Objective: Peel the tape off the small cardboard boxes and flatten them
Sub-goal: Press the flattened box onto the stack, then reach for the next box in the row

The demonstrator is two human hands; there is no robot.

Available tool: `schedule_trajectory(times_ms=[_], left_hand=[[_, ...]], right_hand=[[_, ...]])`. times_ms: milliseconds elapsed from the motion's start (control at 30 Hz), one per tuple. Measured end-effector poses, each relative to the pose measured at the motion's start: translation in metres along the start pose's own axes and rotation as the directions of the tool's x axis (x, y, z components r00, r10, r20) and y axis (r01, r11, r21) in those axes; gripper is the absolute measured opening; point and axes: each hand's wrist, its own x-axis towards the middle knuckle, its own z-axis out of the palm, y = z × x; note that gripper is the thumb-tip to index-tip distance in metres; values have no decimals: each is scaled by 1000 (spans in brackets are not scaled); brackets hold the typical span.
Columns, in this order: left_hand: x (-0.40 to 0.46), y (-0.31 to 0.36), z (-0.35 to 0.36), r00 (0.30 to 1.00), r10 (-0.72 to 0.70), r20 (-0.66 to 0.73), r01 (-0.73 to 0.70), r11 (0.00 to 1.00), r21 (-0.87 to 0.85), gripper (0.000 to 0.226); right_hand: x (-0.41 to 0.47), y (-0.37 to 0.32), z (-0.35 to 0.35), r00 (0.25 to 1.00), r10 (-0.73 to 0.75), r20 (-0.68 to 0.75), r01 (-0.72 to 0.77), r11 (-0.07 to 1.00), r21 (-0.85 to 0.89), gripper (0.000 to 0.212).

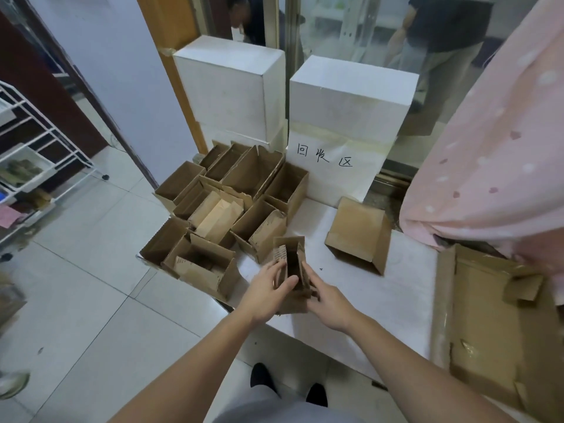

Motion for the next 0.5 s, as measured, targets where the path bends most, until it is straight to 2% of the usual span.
schedule_trajectory(times_ms=[167, 267, 367, 433, 500], left_hand=[[-2, 36, 11, 995, 97, 7, -95, 982, -164, 59], [-1, 51, 23, 985, 174, -2, -171, 964, -204, 55], [3, 60, 32, 964, 266, -7, -261, 940, -217, 68], [7, 65, 35, 957, 290, 32, -277, 937, -212, 82], [9, 70, 34, 943, 315, 103, -293, 938, -188, 89]], right_hand=[[-30, 3, -36, 984, 20, -179, -3, 996, 93, 71], [-44, 7, -53, 964, 58, -259, -17, 987, 161, 65], [-53, 13, -66, 944, 83, -321, -17, 979, 205, 57], [-57, 11, -72, 917, 116, -381, -34, 976, 216, 38], [-60, 9, -76, 880, 134, -455, -12, 965, 261, 30]])
